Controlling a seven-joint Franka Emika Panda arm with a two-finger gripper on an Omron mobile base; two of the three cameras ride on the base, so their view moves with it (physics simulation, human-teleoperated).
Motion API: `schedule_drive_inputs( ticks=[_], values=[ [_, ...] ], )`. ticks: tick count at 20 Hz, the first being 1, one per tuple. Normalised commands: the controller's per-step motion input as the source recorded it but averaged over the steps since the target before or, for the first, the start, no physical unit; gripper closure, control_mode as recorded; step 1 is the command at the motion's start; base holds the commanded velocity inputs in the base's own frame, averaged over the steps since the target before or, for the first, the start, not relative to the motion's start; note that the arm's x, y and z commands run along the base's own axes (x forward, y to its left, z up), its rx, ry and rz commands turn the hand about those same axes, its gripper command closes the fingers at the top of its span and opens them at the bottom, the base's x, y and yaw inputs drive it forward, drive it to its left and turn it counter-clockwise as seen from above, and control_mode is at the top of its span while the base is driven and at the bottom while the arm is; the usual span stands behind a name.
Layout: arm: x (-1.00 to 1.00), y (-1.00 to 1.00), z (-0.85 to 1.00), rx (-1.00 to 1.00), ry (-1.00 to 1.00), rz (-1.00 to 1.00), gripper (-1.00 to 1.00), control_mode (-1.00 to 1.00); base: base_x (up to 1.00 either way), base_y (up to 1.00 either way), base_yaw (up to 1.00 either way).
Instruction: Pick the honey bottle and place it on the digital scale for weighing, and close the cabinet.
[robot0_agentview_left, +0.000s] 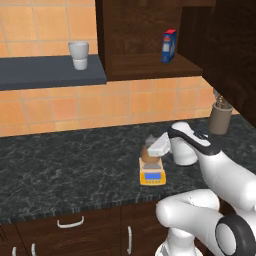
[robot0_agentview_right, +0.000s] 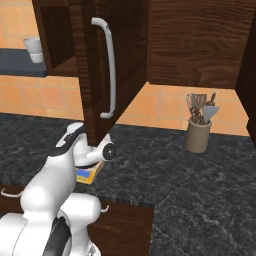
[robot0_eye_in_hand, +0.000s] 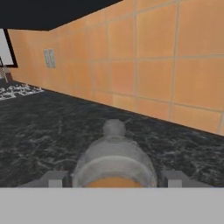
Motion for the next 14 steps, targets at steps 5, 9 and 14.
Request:
schedule_drive_inputs(
  ticks=[5,9,14],
  values=[
    [0.07,-0.13,-0.36,0.00,0.00,0.03,1.00,-1.00,0.00,0.00,0.00],
    [0.13,-0.04,-0.25,0.00,0.00,0.01,1.00,-1.00,0.00,0.00,0.00],
    [0.03,-0.01,-0.22,0.00,0.00,0.00,1.00,-1.00,0.00,0.00,0.00]
  ],
)
